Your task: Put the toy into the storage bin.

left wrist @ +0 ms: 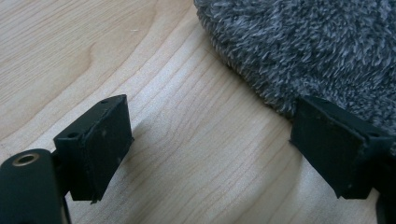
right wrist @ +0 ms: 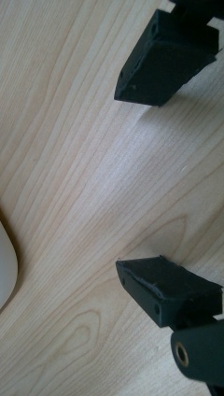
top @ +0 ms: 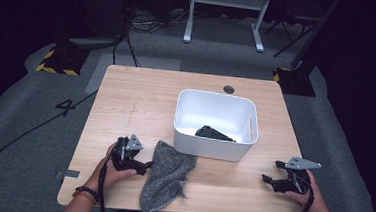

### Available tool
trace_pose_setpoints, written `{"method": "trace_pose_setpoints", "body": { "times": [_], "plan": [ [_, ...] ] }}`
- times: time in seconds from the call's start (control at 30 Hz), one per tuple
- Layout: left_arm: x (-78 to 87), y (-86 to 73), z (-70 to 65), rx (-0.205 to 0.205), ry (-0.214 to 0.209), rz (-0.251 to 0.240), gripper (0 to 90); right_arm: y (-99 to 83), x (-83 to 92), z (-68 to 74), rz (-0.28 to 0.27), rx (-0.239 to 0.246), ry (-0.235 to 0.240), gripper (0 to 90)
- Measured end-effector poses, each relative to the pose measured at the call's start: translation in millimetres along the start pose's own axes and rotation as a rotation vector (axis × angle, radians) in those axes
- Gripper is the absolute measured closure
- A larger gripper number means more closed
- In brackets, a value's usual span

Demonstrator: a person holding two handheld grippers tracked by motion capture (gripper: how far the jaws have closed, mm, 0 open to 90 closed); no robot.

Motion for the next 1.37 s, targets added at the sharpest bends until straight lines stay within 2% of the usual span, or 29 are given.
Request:
{"method": "trace_pose_setpoints", "body": {
  "times": [1.37],
  "plan": [
    [-0.7, 0.7, -0.4, -0.006, -0.006, 0.001, 12.4, 0.1, -0.2, -0.4, -0.001, -0.005, -0.004, 15.9]
  ]
}}
Point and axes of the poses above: each handheld gripper's, and its own axes: x roughly backward along the jaws, y roughly out of its top, z roughly to its left, the point moved 5 cm from there along -x, roughly forward along the jaws, and after that the axes turned 9 degrees about y, right-handed, at the moved point
